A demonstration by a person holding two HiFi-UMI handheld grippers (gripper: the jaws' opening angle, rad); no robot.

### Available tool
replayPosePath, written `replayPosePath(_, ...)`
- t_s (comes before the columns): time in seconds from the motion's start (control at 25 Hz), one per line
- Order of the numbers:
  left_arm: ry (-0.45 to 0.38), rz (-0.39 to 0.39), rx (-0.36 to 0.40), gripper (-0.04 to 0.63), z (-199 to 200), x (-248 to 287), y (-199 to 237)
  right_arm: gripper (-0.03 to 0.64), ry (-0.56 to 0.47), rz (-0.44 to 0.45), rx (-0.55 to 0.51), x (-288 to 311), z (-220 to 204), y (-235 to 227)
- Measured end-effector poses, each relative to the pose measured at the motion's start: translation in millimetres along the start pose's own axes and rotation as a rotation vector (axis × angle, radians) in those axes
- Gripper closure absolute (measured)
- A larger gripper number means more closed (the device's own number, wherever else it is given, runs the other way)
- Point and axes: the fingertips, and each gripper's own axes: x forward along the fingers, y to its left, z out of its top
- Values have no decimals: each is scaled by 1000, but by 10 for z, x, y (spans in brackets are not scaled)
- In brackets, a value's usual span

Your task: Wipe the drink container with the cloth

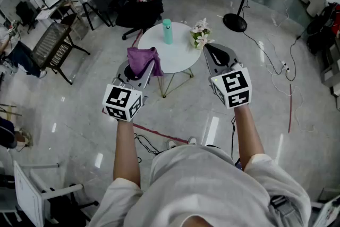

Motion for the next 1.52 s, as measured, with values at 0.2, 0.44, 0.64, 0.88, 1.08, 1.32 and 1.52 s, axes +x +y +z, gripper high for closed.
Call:
replayPosePath(0.2, -14, -30, 76, 483, 76, 31, 118, 604, -1, -30, -18, 111, 3, 39)
replayPosePath(0.44, -64, -55, -36, 485, 74, 49, 386, 604, 13, -35, 98, 263, -16, 82)
replayPosePath(0.64, -80, -31, -35, 488, -71, 222, 695, 604, 17, 14, 126, 598, -123, 116)
replayPosePath(0.88, -43, -20, -54, 486, -281, 826, 1175, 605, 3, 28, 135, 1337, -268, -256)
replayPosePath(1.08, 19, 11, 9, 482, -374, 1659, 1727, 606, -3, 95, 145, 2303, -398, -768)
replayPosePath(1.32, 68, 15, 14, 480, -446, 2754, 2245, 604, 12, 183, 76, 3430, -474, -1408)
replayPosePath(1.52, 122, 60, -22, 479, -529, 3407, 2587, 603, 13, 227, 106, 4059, -567, -1845)
